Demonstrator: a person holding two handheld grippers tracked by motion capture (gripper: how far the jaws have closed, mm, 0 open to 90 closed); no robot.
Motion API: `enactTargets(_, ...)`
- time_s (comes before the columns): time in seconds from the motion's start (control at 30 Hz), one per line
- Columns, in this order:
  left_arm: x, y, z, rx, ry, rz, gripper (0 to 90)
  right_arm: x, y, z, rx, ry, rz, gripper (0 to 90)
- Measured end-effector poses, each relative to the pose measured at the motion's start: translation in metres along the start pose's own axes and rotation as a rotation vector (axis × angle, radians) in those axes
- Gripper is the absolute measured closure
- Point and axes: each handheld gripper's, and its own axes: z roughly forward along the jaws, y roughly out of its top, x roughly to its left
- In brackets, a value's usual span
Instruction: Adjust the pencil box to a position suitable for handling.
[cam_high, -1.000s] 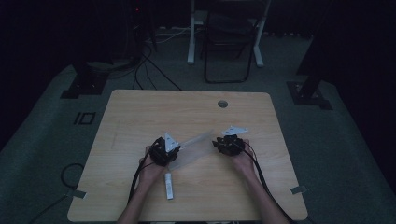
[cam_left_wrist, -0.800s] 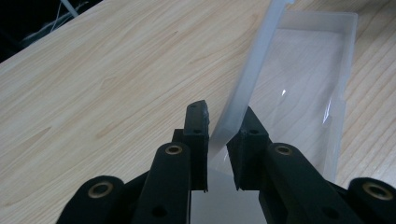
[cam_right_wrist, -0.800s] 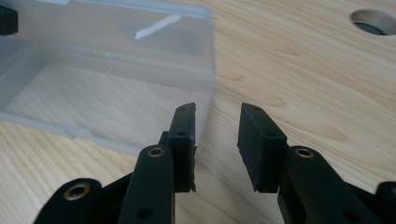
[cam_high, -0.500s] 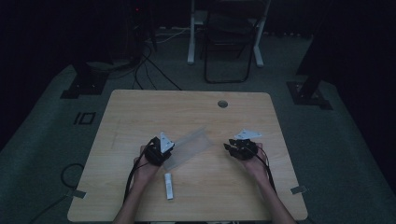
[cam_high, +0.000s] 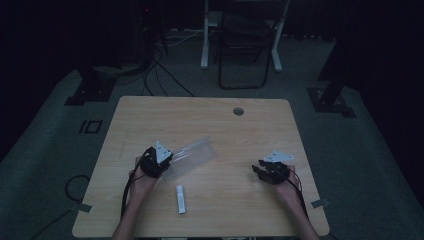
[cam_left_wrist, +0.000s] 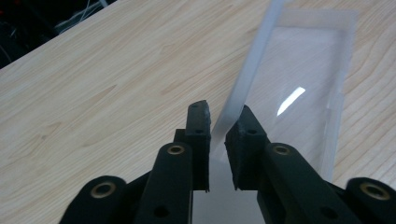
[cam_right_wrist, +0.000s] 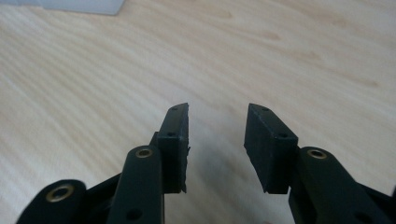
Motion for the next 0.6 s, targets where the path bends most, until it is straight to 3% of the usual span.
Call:
enactTargets(0.2,-0.001,-0.007,-0.005,-0.003,-0.024,-0.030,62.3,0.003,-0.013,-0.006,0.018,-0.007,0.009,54.8)
enactTargets(0.3,-0.003,-0.013,-0.008,-0.005,-0.032,-0.064,57.4,0.005,-0.016,-0.009,0.023,-0.015,0.003,53.5)
enactTargets(0.6,-0.005,-0.028,-0.022,-0.006,-0.048,-0.105,52.7,0.006,-0.022,-0.011,0.032,-0.021,0.016,52.1)
